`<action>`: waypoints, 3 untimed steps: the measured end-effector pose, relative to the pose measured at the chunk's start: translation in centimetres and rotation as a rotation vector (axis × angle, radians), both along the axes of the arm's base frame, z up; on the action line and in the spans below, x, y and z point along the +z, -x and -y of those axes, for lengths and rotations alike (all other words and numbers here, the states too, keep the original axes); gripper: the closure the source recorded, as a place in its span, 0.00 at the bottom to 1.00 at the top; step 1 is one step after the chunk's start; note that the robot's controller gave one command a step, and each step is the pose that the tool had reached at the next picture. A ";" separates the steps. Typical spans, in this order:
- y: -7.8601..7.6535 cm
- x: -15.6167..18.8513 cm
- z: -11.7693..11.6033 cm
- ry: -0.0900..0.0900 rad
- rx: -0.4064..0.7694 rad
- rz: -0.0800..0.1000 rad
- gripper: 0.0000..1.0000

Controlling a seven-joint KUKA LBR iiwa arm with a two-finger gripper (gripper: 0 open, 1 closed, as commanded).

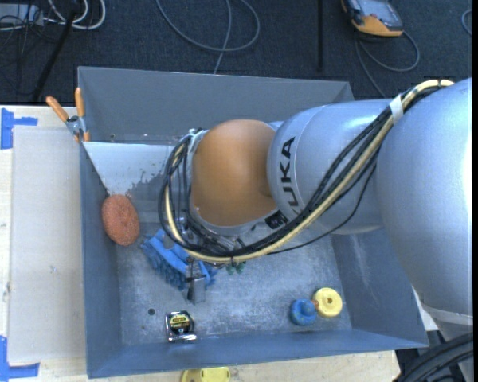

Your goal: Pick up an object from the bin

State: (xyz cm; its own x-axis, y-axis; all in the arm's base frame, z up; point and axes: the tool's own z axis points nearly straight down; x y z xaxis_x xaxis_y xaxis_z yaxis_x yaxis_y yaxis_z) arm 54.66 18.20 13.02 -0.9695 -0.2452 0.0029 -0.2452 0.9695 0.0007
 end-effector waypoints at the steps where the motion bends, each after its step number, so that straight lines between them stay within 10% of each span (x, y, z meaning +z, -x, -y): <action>1: -0.1 -2.1 0.1 0.000 -0.089 0.002 0.00; 2: 0.0 -5.0 1.3 -0.004 -0.131 0.009 1.00; 3: 0.0 -5.0 1.3 -0.004 -0.132 0.009 1.00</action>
Offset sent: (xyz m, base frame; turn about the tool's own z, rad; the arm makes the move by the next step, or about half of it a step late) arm -0.0018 -0.0142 -0.0526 0.1289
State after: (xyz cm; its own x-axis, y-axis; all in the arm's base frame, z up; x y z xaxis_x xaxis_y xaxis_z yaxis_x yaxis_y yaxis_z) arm 54.70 16.90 8.02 -0.9933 -0.1155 -0.0063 -0.1155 0.9933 0.0036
